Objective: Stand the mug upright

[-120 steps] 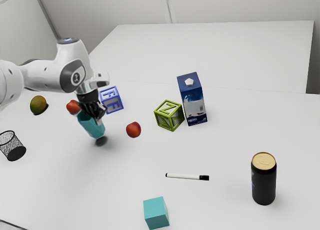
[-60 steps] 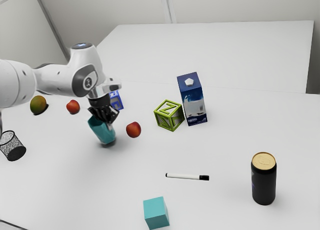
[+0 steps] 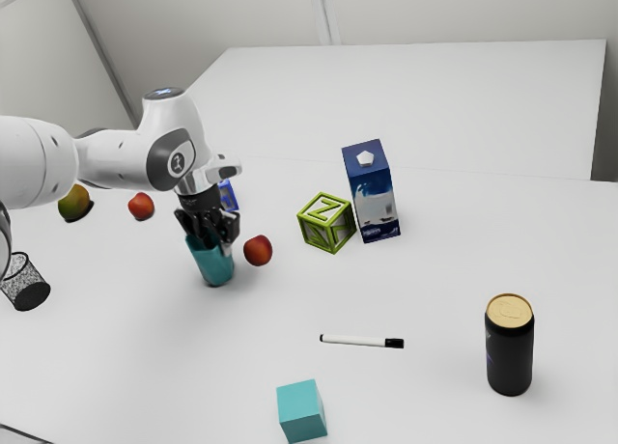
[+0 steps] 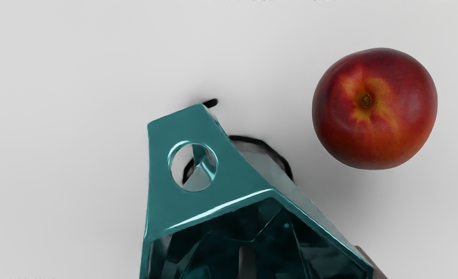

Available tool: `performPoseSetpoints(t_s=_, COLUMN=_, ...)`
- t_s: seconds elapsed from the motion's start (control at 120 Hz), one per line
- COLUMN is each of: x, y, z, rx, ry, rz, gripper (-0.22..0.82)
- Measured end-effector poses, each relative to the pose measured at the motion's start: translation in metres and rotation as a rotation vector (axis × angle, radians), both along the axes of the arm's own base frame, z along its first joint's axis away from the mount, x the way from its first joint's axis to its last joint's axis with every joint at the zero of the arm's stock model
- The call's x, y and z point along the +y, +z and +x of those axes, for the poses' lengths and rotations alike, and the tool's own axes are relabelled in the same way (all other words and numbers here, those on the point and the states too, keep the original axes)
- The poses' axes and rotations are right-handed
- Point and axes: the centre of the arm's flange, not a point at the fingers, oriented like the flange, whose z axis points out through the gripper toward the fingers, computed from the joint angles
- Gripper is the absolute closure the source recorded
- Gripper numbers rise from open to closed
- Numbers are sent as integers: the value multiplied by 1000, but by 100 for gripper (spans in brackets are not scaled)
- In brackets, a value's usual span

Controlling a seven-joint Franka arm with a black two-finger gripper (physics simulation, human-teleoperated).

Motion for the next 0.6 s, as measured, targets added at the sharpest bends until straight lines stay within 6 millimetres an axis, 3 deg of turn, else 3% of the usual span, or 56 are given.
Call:
performPoseSetpoints(t_s=0.125, x=0, y=28, z=4, rx=-51, ry=2, rz=-1, gripper=22)
performPoseSetpoints(t_s=0.275, x=0, y=67, z=13, rx=-114, ry=-3, rz=-2, gripper=11)
performPoseSetpoints(t_s=0.333, x=1, y=98, z=18, rx=-156, ry=-12, rz=-2, gripper=8)
performPoseSetpoints(t_s=0.483, x=8, y=203, z=33, rx=-241, ry=-17, rz=-53, gripper=4)
performPoseSetpoints(t_s=0.6, x=2, y=224, z=33, rx=-204, ry=-50, rz=-78, gripper=2)
